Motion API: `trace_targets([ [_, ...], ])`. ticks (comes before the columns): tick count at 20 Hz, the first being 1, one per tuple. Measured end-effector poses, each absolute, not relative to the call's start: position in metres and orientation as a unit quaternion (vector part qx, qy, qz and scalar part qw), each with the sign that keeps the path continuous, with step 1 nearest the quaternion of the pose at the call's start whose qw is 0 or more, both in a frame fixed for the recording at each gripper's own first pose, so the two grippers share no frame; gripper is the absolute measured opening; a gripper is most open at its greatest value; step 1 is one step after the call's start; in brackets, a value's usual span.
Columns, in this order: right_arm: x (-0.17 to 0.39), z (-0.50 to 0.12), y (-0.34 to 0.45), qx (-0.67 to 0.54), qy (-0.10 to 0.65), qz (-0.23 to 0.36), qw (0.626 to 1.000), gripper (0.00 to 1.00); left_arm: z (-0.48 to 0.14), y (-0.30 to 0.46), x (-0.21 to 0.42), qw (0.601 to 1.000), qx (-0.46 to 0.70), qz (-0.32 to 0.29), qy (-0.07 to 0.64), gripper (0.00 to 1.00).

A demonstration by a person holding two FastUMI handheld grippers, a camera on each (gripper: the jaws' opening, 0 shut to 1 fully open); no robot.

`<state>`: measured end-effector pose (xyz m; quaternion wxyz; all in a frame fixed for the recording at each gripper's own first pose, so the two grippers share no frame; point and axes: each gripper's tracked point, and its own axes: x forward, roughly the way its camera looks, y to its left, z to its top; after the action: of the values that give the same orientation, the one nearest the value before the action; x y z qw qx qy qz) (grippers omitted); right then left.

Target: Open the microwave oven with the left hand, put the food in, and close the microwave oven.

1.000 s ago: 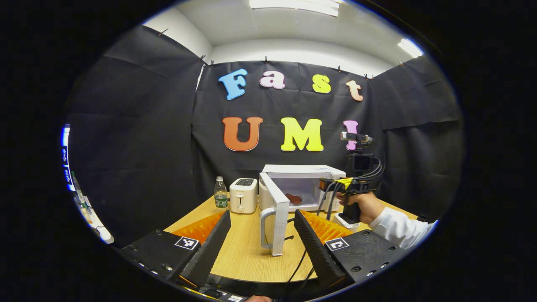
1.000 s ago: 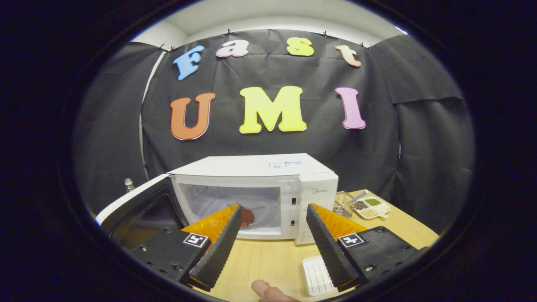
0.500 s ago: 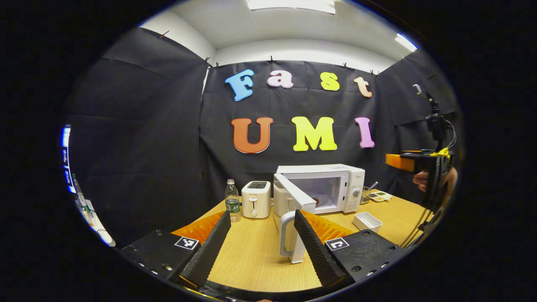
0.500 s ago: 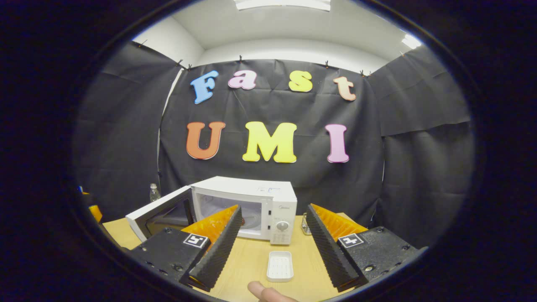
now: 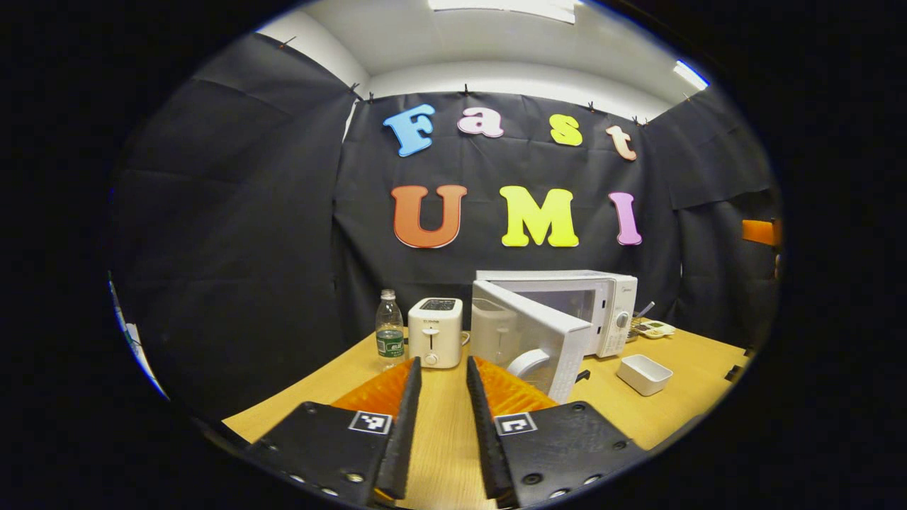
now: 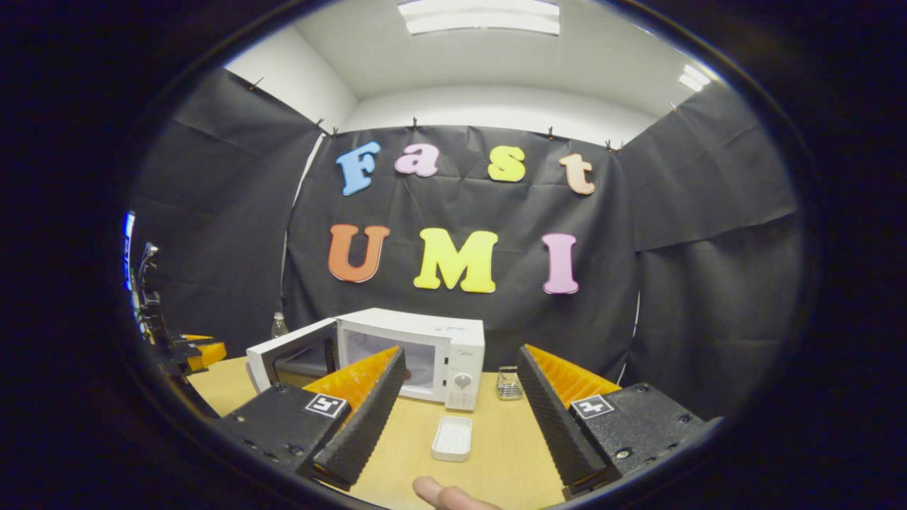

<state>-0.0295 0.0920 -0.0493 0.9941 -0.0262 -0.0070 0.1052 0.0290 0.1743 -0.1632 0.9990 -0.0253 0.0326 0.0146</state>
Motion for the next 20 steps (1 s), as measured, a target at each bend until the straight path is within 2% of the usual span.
trace_targets([
  [1, -0.031, -0.050, 0.088, -0.025, -0.006, 0.104, 0.994, 0.95, -0.170, 0.176, 0.034, 0.999, -0.025, 0.014, 0.037, 0.22],
  [6, -0.034, -0.048, 0.075, -0.011, -0.006, 0.105, 0.994, 0.95, -0.188, 0.177, 0.050, 0.999, -0.021, 0.016, 0.042, 0.21],
  [7, -0.035, -0.050, 0.074, -0.012, -0.006, 0.106, 0.994, 1.00, -0.191, 0.169, 0.054, 0.998, -0.027, 0.009, 0.054, 0.00],
  [8, -0.035, -0.050, 0.073, -0.013, -0.007, 0.106, 0.994, 0.95, -0.191, 0.169, 0.056, 0.998, -0.027, 0.009, 0.050, 0.00],
  [18, -0.051, -0.041, 0.066, -0.008, -0.015, 0.126, 0.992, 0.95, -0.205, 0.131, 0.071, 0.997, -0.022, -0.031, 0.067, 0.00],
  [19, -0.053, -0.039, 0.063, -0.007, -0.017, 0.125, 0.992, 1.00, -0.203, 0.123, 0.069, 0.997, -0.026, -0.040, 0.064, 0.00],
  [20, -0.054, -0.037, 0.061, -0.007, -0.021, 0.124, 0.992, 0.95, -0.201, 0.115, 0.071, 0.997, -0.026, -0.045, 0.062, 0.00],
])
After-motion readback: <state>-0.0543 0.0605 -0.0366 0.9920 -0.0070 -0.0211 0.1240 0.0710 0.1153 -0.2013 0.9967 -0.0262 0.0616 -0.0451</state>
